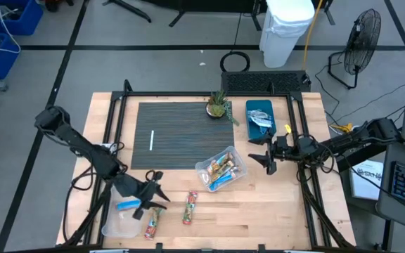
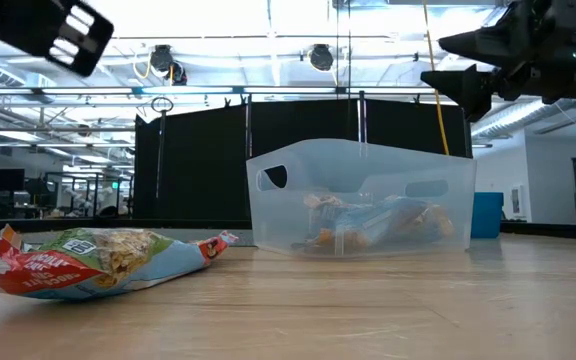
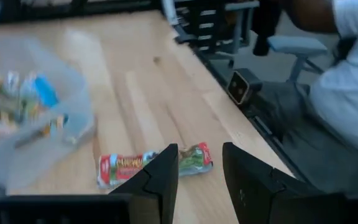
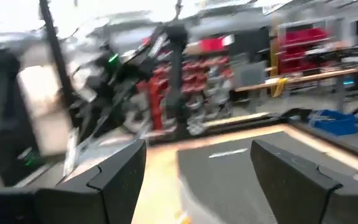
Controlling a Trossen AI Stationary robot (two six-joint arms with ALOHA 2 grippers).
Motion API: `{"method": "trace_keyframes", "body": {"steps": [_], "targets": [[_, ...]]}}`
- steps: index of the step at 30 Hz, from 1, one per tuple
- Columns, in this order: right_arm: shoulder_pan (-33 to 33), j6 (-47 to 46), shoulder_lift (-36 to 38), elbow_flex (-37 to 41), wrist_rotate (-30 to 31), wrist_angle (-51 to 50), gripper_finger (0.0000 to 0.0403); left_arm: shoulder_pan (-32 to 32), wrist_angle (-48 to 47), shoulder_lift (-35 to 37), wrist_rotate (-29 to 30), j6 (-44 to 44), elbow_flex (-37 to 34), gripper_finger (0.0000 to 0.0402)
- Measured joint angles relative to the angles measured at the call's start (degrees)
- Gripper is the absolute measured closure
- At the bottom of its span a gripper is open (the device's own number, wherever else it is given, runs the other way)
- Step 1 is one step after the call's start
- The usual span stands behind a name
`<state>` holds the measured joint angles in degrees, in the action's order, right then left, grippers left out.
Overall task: Pick and place Granola Bars by type
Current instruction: Put the right red granola bar into the bottom transparent bin
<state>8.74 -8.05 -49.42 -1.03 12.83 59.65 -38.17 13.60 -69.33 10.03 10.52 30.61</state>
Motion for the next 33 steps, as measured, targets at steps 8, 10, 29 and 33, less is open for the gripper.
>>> {"method": "trace_keyframes", "body": {"steps": [8,10,29,33], "targets": [[5.17,4.73,-9.51,-14.05,1.45,-20.73,0.0124,0.01,-2.93,7.69,2.79,-12.32,0.0,0.0273],[6.78,7.01,-14.47,-18.65,2.34,-22.63,0.0124,-0.31,-7.68,11.35,5.22,-11.55,-0.02,0.0273],[16.52,33.18,-61.49,-65.86,2.09,-35.71,0.0124,-1.38,-19.75,24.34,10.76,-9.92,-0.07,0.0273],[16.52,33.94,-68.14,-71.9,2.09,-42.22,0.0124,-1.36,-21.28,24.34,11.13,-8.44,-0.07,0.0273]]}}
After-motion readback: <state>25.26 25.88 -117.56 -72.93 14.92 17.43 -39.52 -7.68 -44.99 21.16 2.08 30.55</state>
